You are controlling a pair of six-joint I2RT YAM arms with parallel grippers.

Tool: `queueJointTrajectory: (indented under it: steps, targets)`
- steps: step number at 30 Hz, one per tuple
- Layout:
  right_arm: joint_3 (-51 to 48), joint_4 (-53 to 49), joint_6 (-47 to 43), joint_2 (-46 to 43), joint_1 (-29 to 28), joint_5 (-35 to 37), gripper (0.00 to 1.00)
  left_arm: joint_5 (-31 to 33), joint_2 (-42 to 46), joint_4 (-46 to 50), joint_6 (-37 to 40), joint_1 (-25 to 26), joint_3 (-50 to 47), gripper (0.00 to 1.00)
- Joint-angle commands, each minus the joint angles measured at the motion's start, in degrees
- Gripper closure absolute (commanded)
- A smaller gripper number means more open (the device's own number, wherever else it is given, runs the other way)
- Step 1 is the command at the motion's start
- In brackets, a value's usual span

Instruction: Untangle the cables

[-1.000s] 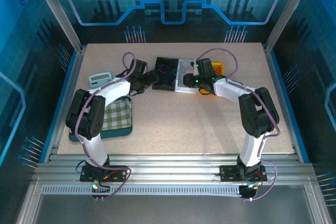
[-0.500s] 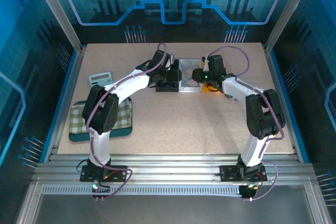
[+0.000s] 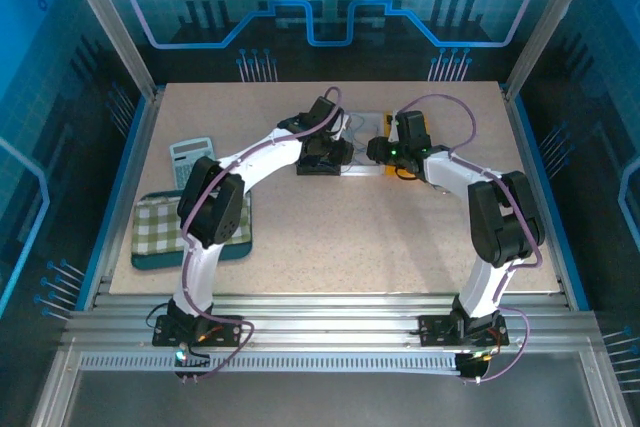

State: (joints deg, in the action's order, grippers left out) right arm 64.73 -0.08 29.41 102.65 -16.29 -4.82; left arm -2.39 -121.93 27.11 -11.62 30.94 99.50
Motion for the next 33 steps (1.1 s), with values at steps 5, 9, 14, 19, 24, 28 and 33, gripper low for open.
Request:
queueJointTrajectory:
  steps: [5, 9, 14, 19, 24, 28, 33]
  targets:
    - [0.0, 1.3, 1.3, -1.6, 1.0, -0.5, 0.67, 3.2, -1.9, 2.3, 1.3, 0.4, 2.5, 0.71]
    - [0.0, 1.6, 2.0, -1.4, 1.3, -0.9, 0.67, 3.2, -2.2, 1.8, 1.3, 0.4, 2.3, 0.79]
    - [-0.4, 1.8, 2.7, -1.7, 1.7, -0.9, 0.67, 2.8, -2.6, 1.1, 1.5, 0.4, 2.1, 0.87]
    - [-0.9, 1.9, 3.1, -1.8, 2.1, -1.1, 0.67, 2.6, -1.8, -0.3, 0.9, 0.4, 0.8, 0.98]
    - [-0.8, 1.8, 3.3, -1.8, 2.2, -1.2, 0.67, 3.8, 2.1, -4.8, -0.4, 0.0, -4.4, 1.00]
    - [-0.8, 1.7, 3.3, -1.7, 2.2, -1.3, 0.67, 3.0, 6.4, -10.8, -1.7, -1.0, -11.0, 1.00]
    - [-1.2, 1.7, 3.4, -1.8, 2.3, -1.1, 0.67, 1.4, 9.6, -15.6, -3.5, -2.3, -16.5, 1.00]
